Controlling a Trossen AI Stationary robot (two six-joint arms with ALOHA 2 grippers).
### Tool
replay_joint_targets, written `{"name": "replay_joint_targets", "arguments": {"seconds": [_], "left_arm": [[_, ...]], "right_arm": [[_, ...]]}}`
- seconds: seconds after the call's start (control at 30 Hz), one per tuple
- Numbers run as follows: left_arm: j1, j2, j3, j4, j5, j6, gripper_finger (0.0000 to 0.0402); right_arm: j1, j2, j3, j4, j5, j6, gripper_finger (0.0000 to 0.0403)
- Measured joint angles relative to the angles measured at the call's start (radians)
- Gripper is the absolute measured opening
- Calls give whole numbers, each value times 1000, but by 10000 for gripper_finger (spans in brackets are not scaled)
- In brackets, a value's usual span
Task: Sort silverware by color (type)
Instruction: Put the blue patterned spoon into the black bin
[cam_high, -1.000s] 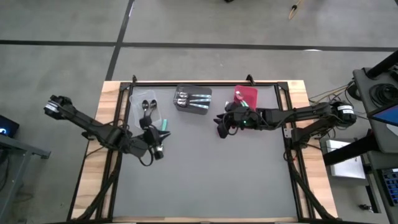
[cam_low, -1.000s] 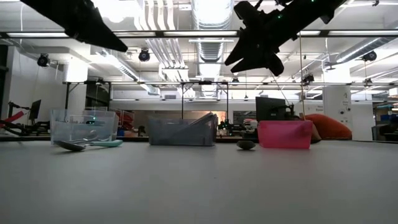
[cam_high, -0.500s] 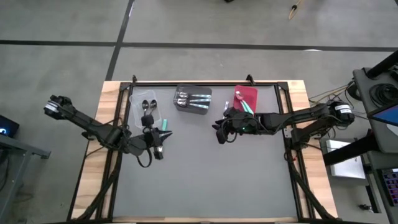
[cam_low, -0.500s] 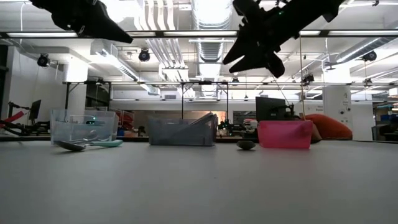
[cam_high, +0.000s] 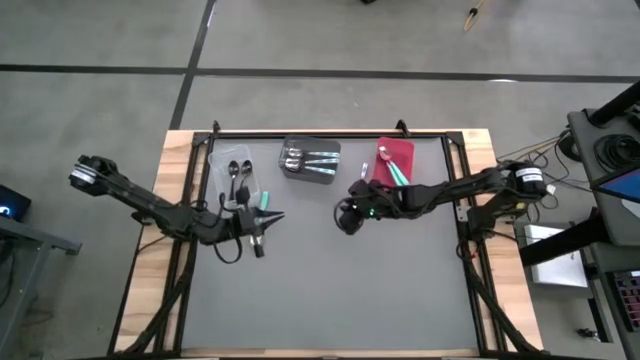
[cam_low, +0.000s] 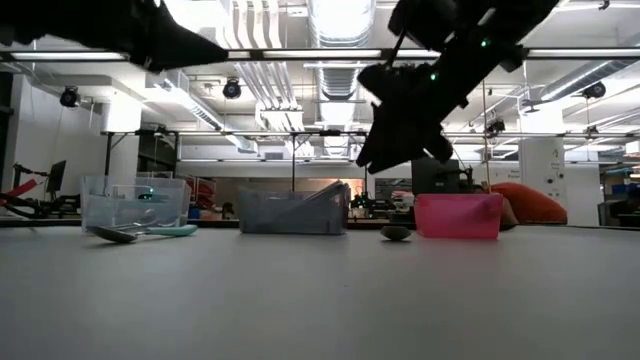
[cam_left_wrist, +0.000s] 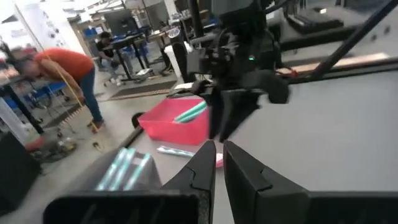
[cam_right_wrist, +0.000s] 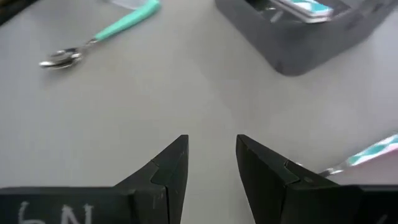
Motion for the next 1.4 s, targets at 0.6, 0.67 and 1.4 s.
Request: {"name": "replay_joint_targets", "arguments": {"seconds": [0.6, 0.67, 1.4], "left_arm": [[-5, -6, -76, 106, 52, -115, 13], [-5, -7, -76, 106, 50, -115, 13], [-4, -117, -76, 91, -116, 254, 13]], "right_arm": [[-30, 216, 429, -655, -23, -184, 125], [-30, 247, 476, -768, -23, -197, 125], [-59, 334, 515, -947, -30, 4, 148]]}}
